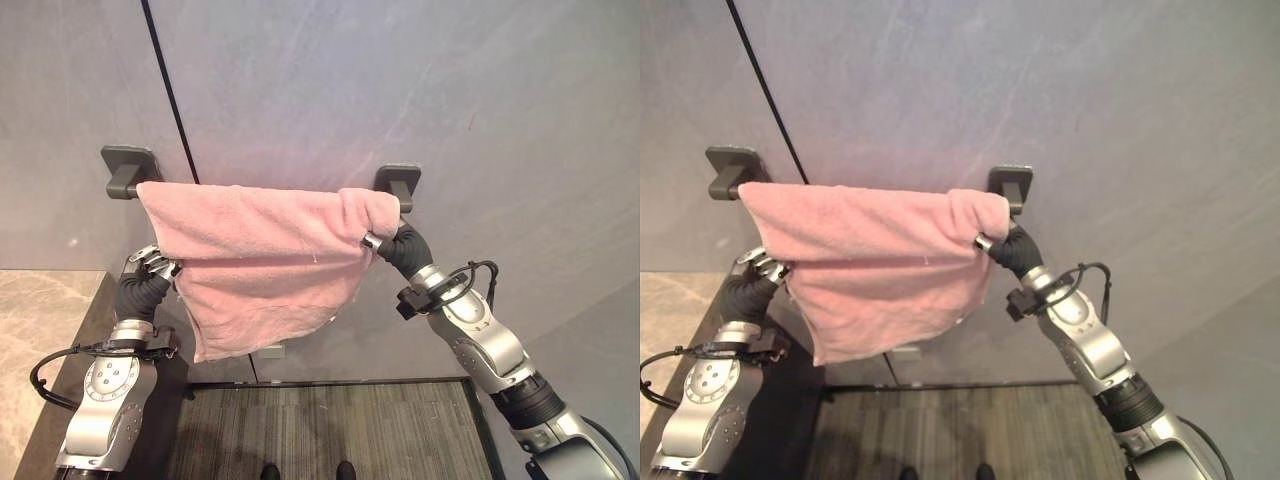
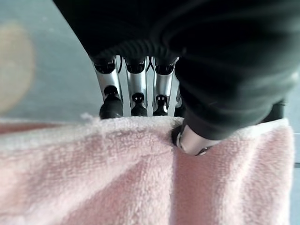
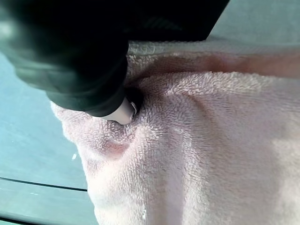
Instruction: Put brush and paste in cup on sink, flatten towel.
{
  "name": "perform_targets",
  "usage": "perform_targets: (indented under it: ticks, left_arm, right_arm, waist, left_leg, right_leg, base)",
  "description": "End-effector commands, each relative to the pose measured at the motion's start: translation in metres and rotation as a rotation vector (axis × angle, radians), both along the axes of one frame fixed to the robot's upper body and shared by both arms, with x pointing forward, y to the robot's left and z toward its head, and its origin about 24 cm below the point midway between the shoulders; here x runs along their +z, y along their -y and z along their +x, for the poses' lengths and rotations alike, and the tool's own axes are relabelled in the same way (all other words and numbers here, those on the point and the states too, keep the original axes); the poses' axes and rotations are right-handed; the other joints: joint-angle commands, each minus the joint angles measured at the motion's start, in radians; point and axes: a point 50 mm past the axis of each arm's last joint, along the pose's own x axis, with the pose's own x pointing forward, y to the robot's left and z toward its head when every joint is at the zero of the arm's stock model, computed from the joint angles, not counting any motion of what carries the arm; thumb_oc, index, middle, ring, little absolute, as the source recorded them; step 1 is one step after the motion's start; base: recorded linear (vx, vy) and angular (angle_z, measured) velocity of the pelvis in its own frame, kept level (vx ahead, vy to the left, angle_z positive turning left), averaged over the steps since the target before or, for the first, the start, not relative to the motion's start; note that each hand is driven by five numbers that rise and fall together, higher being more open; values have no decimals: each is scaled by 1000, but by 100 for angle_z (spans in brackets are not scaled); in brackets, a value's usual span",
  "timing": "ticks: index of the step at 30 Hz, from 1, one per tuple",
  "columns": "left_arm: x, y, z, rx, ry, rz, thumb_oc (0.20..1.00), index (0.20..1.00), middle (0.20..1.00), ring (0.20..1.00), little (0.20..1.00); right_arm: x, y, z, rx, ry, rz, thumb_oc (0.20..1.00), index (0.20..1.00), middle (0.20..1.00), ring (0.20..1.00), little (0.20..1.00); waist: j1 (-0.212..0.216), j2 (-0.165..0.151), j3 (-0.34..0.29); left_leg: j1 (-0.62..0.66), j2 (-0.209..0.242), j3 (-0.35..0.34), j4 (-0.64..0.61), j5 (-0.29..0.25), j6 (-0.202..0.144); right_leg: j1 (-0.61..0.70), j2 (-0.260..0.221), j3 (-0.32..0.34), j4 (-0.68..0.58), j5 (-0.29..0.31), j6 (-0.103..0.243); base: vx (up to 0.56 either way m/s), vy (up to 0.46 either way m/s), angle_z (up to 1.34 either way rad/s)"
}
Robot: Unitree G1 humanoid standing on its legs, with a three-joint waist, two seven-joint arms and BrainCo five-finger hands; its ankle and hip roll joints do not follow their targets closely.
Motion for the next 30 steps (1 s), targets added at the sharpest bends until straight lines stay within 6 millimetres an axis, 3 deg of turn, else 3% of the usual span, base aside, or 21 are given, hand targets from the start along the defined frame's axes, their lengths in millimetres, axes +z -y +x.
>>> perform_targets:
  ticks: [1, 7, 12, 14, 15, 16, 27, 30]
  left_arm:
    - [33, -2, 6, 21, 168, 49, 200, 200, 200, 200, 200]
    - [35, -1, 5, 38, 198, 12, 200, 200, 200, 200, 200]
    - [28, -3, 1, 61, 171, -4, 200, 200, 200, 200, 200]
    - [22, -6, -2, 75, 148, -9, 200, 200, 200, 200, 200]
    - [19, -8, -3, 83, 136, -10, 200, 200, 200, 200, 200]
    - [19, -8, -4, 85, 133, -10, 200, 200, 200, 200, 200]
    - [9, -11, -7, 101, 94, -23, 200, 200, 200, 200, 200]
    - [14, -15, -6, 113, 111, 0, 200, 200, 200, 200, 200]
  right_arm:
    - [56, 2, -1, -3, 261, 89, 253, 253, 253, 253, 253]
    - [52, -1, -2, 29, 233, 98, 385, 385, 385, 385, 385]
    - [34, -1, -2, 41, 136, 118, 1000, 1000, 1000, 1000, 1000]
    - [29, 0, -1, 39, 109, 122, 1000, 1000, 1000, 1000, 1000]
    - [27, 1, -1, 35, 101, 117, 827, 827, 827, 827, 827]
    - [27, 1, -1, 36, 102, 117, 200, 200, 200, 200, 200]
    - [21, 10, 1, -19, 86, 113, 200, 200, 200, 200, 200]
    - [29, 14, 1, -40, 132, 92, 200, 200, 200, 200, 200]
  waist:
    - [9, -17, -71]
    - [8, -17, -71]
    - [11, -17, -71]
    - [13, -18, -69]
    - [15, -18, -67]
    - [16, -18, -66]
    - [21, -22, -60]
    - [21, -23, -62]
  left_leg:
    - [-1, 23, 11, 21, -43, 4]
    - [5, 24, 14, 16, -43, 2]
    - [8, 23, 15, 17, -45, 3]
    - [8, 22, 15, 20, -47, 3]
    - [7, 22, 14, 22, -47, 4]
    - [6, 22, 13, 22, -47, 4]
    - [-1, 22, 10, 26, -48, 5]
    - [-1, 23, 11, 25, -48, 5]
  right_leg:
    - [-3, -87, -6, 19, 17, 85]
    - [1, -85, -4, 13, 17, 83]
    - [4, -85, -4, 9, 19, 82]
    - [4, -85, -3, 10, 19, 82]
    - [3, -86, -4, 10, 20, 82]
    - [3, -86, -5, 10, 20, 82]
    - [-2, -86, -11, 11, 21, 84]
    - [-1, -86, -11, 12, 19, 84]
  base:
    - [0, 0, 0]
    - [0, 0, 0]
    - [0, 0, 0]
    - [0, 0, 0]
    - [0, 0, 0]
    - [0, 0, 0]
    - [0, 0, 0]
    - [0, 0, 0]
